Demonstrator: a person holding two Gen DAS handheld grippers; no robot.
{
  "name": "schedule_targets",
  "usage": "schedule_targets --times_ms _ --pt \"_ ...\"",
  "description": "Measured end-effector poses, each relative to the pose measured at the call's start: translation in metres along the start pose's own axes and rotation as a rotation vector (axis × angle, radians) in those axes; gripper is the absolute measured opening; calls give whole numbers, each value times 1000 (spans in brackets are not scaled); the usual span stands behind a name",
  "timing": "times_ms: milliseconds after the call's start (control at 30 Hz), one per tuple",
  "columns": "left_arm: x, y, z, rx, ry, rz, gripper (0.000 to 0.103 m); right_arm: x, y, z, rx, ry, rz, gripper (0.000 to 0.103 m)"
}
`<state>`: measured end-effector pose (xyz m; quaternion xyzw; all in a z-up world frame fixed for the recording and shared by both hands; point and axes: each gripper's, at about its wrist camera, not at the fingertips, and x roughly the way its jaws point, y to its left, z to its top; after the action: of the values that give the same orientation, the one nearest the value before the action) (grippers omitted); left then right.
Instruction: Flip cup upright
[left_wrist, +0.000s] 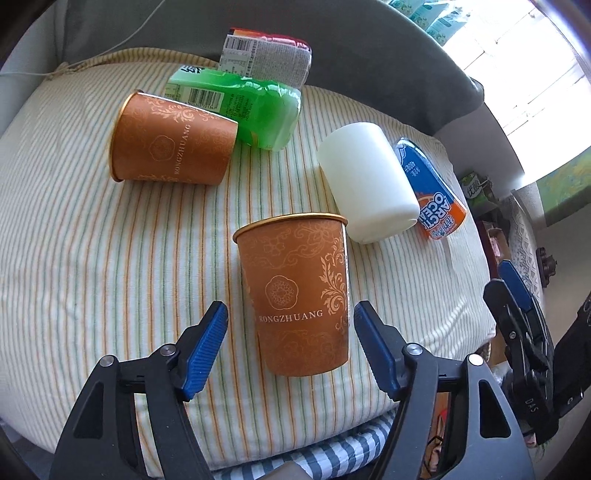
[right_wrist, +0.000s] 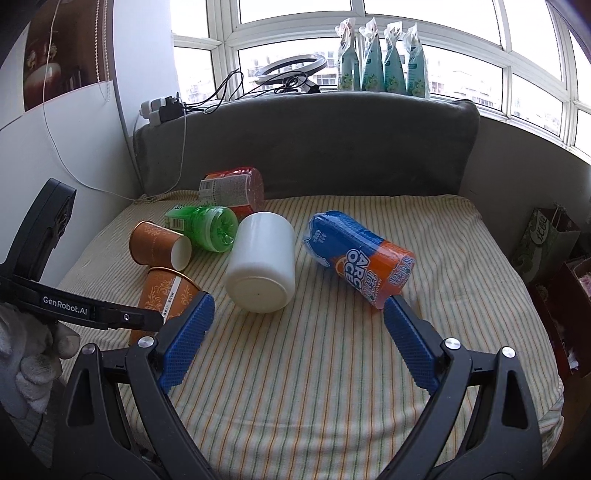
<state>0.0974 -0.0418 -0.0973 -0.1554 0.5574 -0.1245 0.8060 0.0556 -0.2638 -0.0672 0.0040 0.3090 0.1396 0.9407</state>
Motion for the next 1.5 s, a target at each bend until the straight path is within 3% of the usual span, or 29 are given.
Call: schedule_targets --times_ms 433,767,1033,1300,1467,1500 --pt "-71 33 -50 63 -226 117 71 55 36 24 46 295 307 95" --pt "-76 72 -83 -58 -236 96 71 111 73 35 73 557 445 95" --pt "-75 71 -91 -37 -227 106 71 140 90 35 28 645 420 95" --pt "-80 57 -93 18 -274 151 71 153 103 31 0 666 414 94" --pt "-82 51 -92 34 -286 161 71 158 105 29 4 671 420 89" --pt "-81 51 -92 34 -285 158 71 159 105 28 3 669 421 83"
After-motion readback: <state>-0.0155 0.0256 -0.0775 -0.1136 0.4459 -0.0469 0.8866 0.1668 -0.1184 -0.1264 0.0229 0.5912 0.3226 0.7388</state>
